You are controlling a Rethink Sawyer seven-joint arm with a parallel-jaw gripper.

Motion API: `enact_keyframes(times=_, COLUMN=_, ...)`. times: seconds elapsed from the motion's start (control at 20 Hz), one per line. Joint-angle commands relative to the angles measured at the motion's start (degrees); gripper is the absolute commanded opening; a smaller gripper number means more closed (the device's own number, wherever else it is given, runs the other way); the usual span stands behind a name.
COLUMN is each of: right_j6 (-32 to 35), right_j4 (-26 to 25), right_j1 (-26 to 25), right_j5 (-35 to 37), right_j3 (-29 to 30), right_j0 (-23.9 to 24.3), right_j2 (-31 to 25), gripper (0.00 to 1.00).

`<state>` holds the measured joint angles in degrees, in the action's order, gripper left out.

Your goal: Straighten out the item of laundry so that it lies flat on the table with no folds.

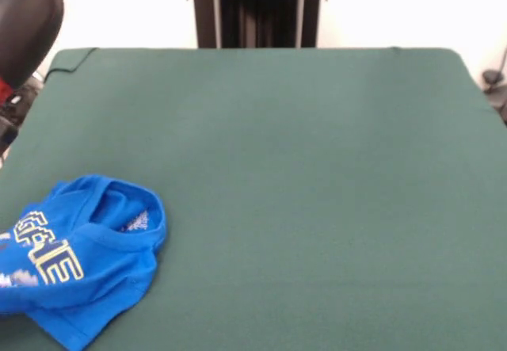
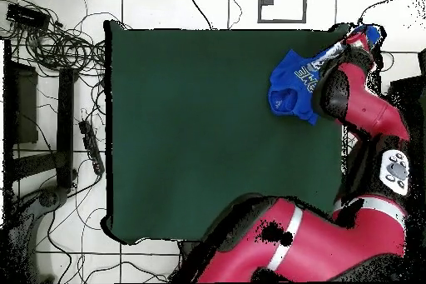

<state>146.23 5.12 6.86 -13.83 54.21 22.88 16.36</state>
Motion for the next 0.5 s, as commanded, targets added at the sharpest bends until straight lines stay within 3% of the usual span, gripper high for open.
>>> enact_keyframes(times=0.05, right_j6=0.4, right_j4=-4.4, right_j1=0.3, right_j5=15.6, right_j3=12.2, right_j0=7.1, right_j2=-14.6, gripper=1.00)
enact_keyframes(times=0.25, right_j6=-0.4, right_j4=-6.1, right_j1=1.6, right_j5=18.2, right_j3=13.1, right_j0=8.9, right_j2=-17.9, gripper=1.00)
enact_keyframes(times=0.35, right_j6=1.5, right_j4=-6.7, right_j1=1.9, right_j5=16.2, right_j3=13.6, right_j0=8.8, right_j2=-18.2, gripper=1.00)
enact_keyframes(times=0.5, right_j6=4.3, right_j4=-6.1, right_j1=2.8, right_j5=14.6, right_j3=12.9, right_j0=5.6, right_j2=-12.5, gripper=1.00)
